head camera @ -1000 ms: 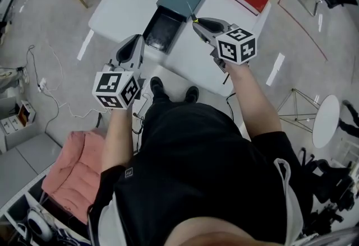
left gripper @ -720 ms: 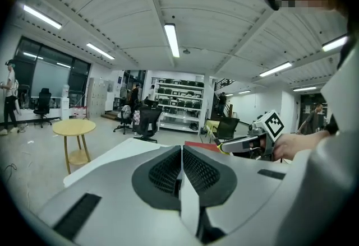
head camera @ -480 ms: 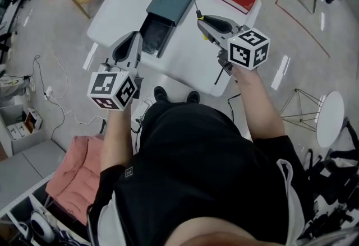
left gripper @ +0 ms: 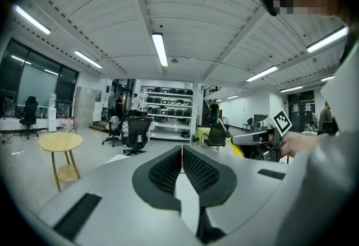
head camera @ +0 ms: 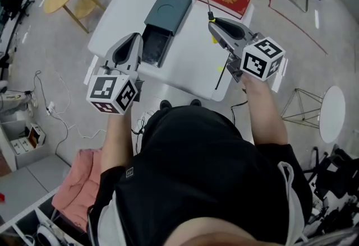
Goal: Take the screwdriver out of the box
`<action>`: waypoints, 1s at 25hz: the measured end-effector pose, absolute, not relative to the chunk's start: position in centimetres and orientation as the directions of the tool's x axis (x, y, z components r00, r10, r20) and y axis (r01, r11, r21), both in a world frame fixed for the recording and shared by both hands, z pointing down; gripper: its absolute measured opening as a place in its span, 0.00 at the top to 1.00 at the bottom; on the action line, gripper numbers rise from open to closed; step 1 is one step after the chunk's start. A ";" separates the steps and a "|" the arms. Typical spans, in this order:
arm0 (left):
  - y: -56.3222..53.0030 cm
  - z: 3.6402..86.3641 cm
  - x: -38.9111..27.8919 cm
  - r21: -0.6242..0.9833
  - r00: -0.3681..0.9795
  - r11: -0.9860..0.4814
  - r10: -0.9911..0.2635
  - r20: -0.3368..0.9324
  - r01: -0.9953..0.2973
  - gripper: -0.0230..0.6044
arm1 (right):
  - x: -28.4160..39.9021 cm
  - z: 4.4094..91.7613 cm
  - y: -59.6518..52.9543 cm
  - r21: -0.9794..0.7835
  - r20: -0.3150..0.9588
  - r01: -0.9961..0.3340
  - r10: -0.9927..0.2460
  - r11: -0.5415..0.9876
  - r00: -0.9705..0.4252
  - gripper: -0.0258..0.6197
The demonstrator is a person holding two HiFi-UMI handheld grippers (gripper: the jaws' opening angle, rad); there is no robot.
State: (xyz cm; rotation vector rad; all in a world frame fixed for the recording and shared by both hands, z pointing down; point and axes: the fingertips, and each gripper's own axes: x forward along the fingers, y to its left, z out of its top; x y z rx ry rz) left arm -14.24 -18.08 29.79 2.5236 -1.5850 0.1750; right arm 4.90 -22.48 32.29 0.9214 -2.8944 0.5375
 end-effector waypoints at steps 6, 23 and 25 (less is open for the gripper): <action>-18.8 28.2 -15.4 0.058 0.457 -0.454 -0.875 0.156 -0.889 0.93 | 5.6 29.4 -22.1 -0.280 0.116 -0.603 -0.598 0.747 -0.793 0.83; -22.8 26.2 -22.7 0.028 0.410 -0.410 -0.903 0.129 -0.912 0.93 | 5.2 26.5 -23.3 -0.206 0.038 -0.654 -0.662 0.728 -0.749 0.83; -23.1 25.9 -23.4 0.027 0.397 -0.396 -0.910 0.120 -0.918 0.93 | 5.1 26.2 -23.5 -0.199 0.025 -0.651 -0.661 0.732 -0.750 0.83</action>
